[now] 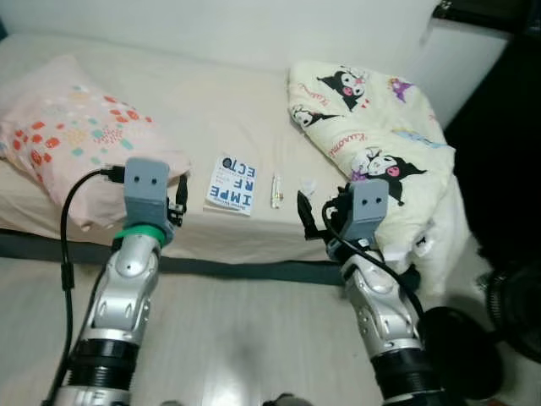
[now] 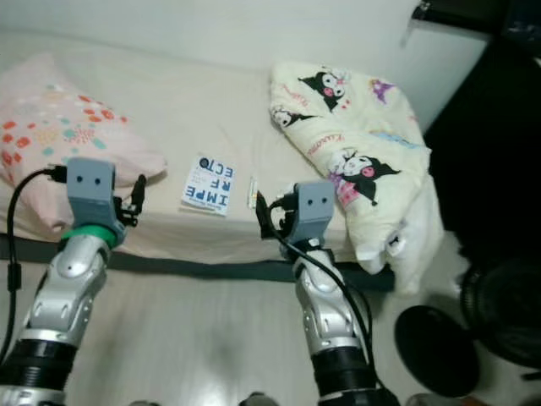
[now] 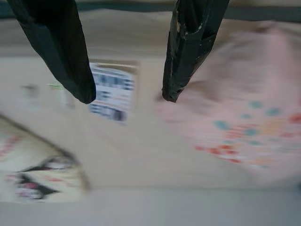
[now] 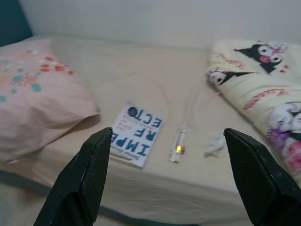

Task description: Clean up the room

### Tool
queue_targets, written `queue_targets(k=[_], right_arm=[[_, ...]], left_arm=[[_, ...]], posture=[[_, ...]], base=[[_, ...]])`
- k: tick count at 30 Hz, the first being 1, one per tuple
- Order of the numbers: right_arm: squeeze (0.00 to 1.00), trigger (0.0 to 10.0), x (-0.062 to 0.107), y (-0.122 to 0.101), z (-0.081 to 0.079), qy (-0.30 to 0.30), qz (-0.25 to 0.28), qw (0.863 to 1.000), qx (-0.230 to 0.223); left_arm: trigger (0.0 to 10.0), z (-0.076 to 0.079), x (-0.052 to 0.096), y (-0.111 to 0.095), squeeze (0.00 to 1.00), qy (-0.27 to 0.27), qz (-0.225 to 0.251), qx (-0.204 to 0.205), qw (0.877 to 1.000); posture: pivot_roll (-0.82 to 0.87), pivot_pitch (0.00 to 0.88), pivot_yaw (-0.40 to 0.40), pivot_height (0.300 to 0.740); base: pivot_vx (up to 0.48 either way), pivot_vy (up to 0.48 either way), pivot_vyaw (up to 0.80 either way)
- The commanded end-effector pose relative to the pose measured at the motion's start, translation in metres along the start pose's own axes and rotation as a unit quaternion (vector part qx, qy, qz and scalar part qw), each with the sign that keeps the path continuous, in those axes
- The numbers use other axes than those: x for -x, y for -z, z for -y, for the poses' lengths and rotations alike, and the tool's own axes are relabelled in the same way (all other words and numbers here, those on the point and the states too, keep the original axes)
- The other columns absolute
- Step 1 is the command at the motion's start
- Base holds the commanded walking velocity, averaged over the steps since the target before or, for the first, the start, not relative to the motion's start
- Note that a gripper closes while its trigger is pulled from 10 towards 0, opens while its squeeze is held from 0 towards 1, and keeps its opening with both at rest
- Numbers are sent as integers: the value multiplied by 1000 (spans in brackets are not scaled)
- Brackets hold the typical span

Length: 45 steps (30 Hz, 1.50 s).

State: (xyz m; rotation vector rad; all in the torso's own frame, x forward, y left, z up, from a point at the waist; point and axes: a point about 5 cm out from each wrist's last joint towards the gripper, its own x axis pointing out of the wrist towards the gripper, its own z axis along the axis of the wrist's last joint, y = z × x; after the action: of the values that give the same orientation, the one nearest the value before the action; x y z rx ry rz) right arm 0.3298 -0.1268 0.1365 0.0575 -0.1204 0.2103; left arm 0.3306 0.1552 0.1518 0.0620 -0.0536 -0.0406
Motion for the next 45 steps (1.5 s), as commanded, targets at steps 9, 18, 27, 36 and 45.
queue_targets(k=[9,18,27,36,45], right_arm=[[0,10000,4,4,2,11,-3,1000,-8],[0,10000,6,5,4,13,-4,1000,-6],[0,10000,6,5,5,13,-5,1000,-5],[0,10000,6,4,7,14,-4,1000,-3],[0,10000,6,4,8,16,-4,1000,-1]], left_arm=[[10000,1,-7,-11,0,5,18,-13,1000],[10000,2,-7,-11,0,2,20,-12,1000],[10000,3,-8,-11,0,-3,21,-10,1000],[10000,0,-7,-11,0,-8,22,-12,1000],[10000,3,-5,-9,0,-1,21,-18,1000]], posture=[[-71,56,-43,732],[-80,62,-46,732],[-80,60,-48,732],[-83,56,-49,732],[-82,56,-49,732]], base=[[40,0,0],[475,0,0],[480,0,0],[448,0,0],[323,0,0]])
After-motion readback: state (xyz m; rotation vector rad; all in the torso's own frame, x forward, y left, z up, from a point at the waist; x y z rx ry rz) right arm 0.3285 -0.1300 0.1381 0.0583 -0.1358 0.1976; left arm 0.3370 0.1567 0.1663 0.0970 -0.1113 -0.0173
